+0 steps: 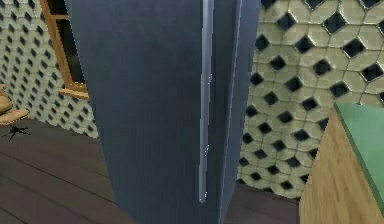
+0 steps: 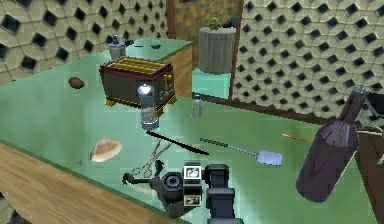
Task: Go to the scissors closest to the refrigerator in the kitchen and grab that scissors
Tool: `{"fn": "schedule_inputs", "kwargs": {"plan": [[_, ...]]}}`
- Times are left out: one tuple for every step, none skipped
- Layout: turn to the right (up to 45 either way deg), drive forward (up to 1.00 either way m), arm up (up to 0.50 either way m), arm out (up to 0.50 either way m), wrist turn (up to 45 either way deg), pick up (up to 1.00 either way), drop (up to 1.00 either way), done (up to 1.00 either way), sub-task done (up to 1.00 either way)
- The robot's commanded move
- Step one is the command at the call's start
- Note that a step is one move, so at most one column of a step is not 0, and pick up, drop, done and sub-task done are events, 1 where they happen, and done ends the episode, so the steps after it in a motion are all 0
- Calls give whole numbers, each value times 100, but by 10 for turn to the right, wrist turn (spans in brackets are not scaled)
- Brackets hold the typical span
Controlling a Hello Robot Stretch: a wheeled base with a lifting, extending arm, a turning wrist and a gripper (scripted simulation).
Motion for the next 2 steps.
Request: {"fn": "schedule_inputs", "kwargs": {"plan": [[0, 0, 0, 0, 0, 100, 0, 0, 0], [0, 0, 10, 0, 0, 0, 0, 0, 0]]}}
